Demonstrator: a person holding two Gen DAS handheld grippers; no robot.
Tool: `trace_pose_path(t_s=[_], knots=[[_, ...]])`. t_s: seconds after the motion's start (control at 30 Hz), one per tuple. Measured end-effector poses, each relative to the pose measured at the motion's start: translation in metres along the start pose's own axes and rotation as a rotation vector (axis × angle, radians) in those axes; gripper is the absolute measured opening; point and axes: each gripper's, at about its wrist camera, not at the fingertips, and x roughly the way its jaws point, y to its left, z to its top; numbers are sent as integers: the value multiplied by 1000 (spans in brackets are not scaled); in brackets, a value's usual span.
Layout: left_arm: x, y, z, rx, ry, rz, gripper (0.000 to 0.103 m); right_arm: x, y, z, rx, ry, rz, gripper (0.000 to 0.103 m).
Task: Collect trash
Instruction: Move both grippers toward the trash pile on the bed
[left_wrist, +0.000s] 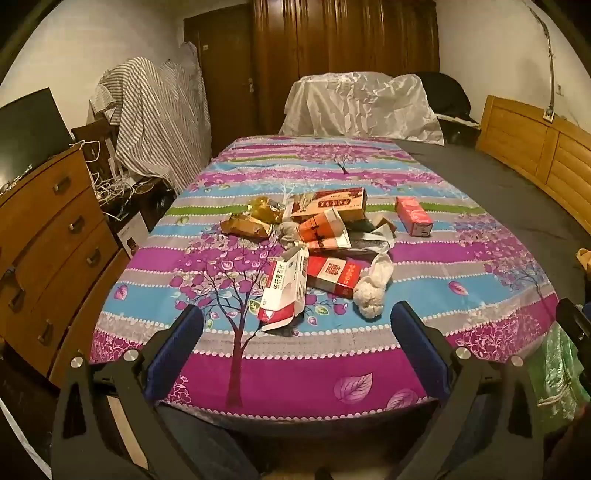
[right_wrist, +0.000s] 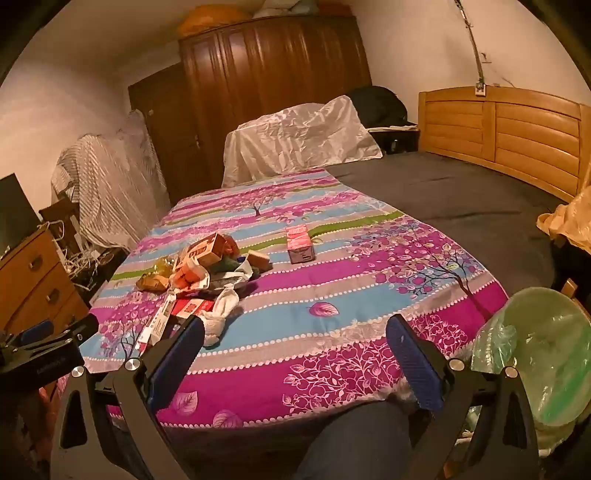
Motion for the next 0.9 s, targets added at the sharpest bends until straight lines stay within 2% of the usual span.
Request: trace_pose_path(t_s=[0.13,0.27,0.37,0.47,0.63,0.9], knots=[[7,-5,-1,9,21,-1,98,6,6,-2,-24,28,-18,98],[13,11,4,-19,33,25,98,16,10,3,-57,41,-59,98],[25,26,11,-33,73,37,98,26,11,12,-65,50,-79,98],[30,41,17,-44,68,86,98,31,15,20,-77,47,-62,98],[34,56,28,-57,63,121,98,36,33,37,-152,-2,-40,98],[37,52,36,-22,53,137,98,44,54,50,-182,-7,-1,98]])
